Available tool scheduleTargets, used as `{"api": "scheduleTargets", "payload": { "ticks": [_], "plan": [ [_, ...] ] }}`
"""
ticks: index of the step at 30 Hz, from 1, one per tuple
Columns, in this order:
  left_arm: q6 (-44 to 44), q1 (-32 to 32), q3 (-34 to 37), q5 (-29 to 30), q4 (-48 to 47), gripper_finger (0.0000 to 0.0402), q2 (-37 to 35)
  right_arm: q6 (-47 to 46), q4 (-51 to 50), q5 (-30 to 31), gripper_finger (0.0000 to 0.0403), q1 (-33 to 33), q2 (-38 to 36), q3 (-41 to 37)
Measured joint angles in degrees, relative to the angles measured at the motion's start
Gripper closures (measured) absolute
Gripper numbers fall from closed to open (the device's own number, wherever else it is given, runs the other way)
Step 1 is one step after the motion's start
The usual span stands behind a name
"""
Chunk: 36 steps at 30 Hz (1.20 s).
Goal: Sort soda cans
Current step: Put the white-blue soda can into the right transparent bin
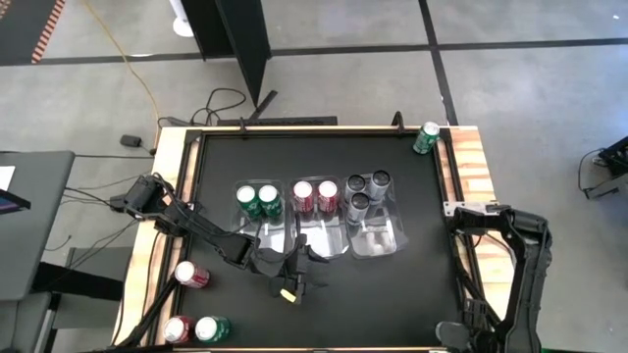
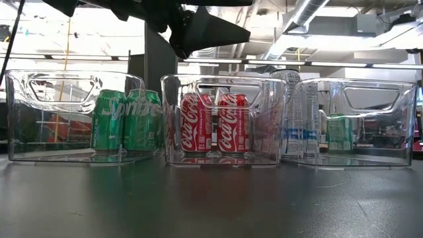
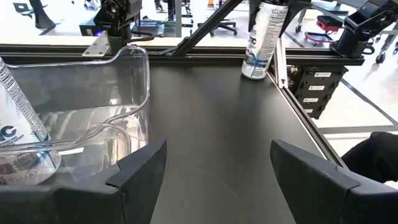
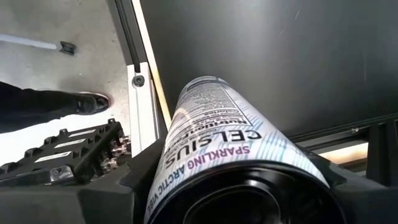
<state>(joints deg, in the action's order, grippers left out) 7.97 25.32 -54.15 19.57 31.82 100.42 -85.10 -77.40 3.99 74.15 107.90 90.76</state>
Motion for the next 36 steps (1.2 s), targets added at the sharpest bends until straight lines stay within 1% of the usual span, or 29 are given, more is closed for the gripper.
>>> {"api": "scheduleTargets", "payload": {
  "ticks": [5,9,13,17,20,22,26,28,32,36],
  "plan": [
    [0.0,0.0,0.0,0.01,-0.04,0.012,0.0,1.28,-0.66,0.28,0.0136,-0.64,-0.01,0.39],
    [0.33,0.0,0.0,0.02,-0.8,0.012,0.0,5.11,-3.47,1.42,0.0136,-3.17,0.28,2.8],
    [1.25,0.0,0.0,0.0,-1.9,0.012,0.0,11.36,-7.78,1.76,0.0136,-7.09,0.17,6.17],
    [1.32,0.0,0.0,0.02,-3.07,0.012,0.0,19.41,-9.62,1.38,0.0136,-11.41,0.15,10.53],
    [-0.74,0.0,0.0,0.02,-3.23,0.012,0.0,25.49,-11.42,1.49,0.0136,-14.67,0.15,14.71],
    [-2.86,-0.23,0.0,0.09,-2.77,0.012,-0.02,29.33,-12.77,2.99,0.0136,-16.91,0.11,18.51],
    [-6.46,-1.21,-0.4,0.15,-2.06,0.012,-0.3,37.72,-12.45,7.65,0.0136,-22.83,-1.41,24.42],
    [-7.19,-1.72,-0.7,0.21,-2.0,0.012,-0.75,40.49,-12.49,8.59,0.0136,-26.74,-2.77,25.96],
    [-8.89,-1.81,-0.94,0.3,-2.01,0.012,-2.53,43.25,-13.04,10.76,0.0136,-35.04,-5.52,26.14],
    [-11.14,-1.5,-0.94,1.93,-1.9,0.012,-5.2,44.69,-12.68,12.91,0.0136,-43.4,-7.99,26.14]
  ]
}}
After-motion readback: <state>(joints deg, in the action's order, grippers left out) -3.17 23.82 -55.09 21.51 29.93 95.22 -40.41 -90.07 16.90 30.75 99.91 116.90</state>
